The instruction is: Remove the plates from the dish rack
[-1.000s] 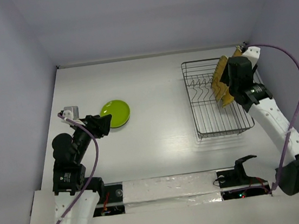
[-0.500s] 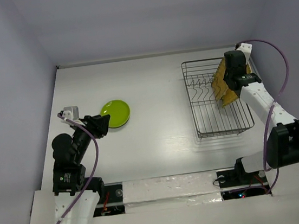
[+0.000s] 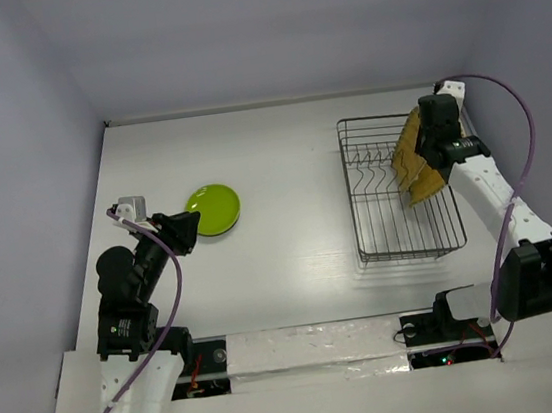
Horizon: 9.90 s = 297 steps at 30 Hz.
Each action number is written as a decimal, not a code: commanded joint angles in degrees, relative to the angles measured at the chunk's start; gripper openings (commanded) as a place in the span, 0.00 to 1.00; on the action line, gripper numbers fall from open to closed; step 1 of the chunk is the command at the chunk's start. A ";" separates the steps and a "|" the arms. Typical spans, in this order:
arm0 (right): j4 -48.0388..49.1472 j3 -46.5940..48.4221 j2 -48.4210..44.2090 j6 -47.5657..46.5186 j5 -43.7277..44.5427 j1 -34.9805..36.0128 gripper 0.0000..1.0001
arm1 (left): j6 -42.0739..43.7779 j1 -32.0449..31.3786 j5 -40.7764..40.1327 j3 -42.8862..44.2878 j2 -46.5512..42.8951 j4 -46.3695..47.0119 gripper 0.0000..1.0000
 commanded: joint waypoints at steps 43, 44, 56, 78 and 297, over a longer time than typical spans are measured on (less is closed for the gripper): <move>48.61 -20.21 -11.70 -2.57 26.19 11.44 0.00 | -0.01 -0.14 -0.47 -0.20 0.04 2.21 0.48; 49.05 -19.86 -12.32 -3.28 27.24 11.97 0.00 | -0.01 -0.14 -0.47 -0.29 0.13 2.21 0.48; 56.27 -23.11 -9.26 -7.77 35.08 17.86 0.00 | -0.10 -0.14 -0.29 -0.29 0.22 2.29 0.48; 8.80 -4.04 -7.41 8.41 10.13 17.16 0.74 | 0.07 -0.67 -0.47 -0.20 -0.84 2.21 0.48; 10.46 -18.46 -22.36 14.39 -5.98 -7.62 0.24 | -0.54 -2.25 -3.10 0.06 -3.48 1.42 0.17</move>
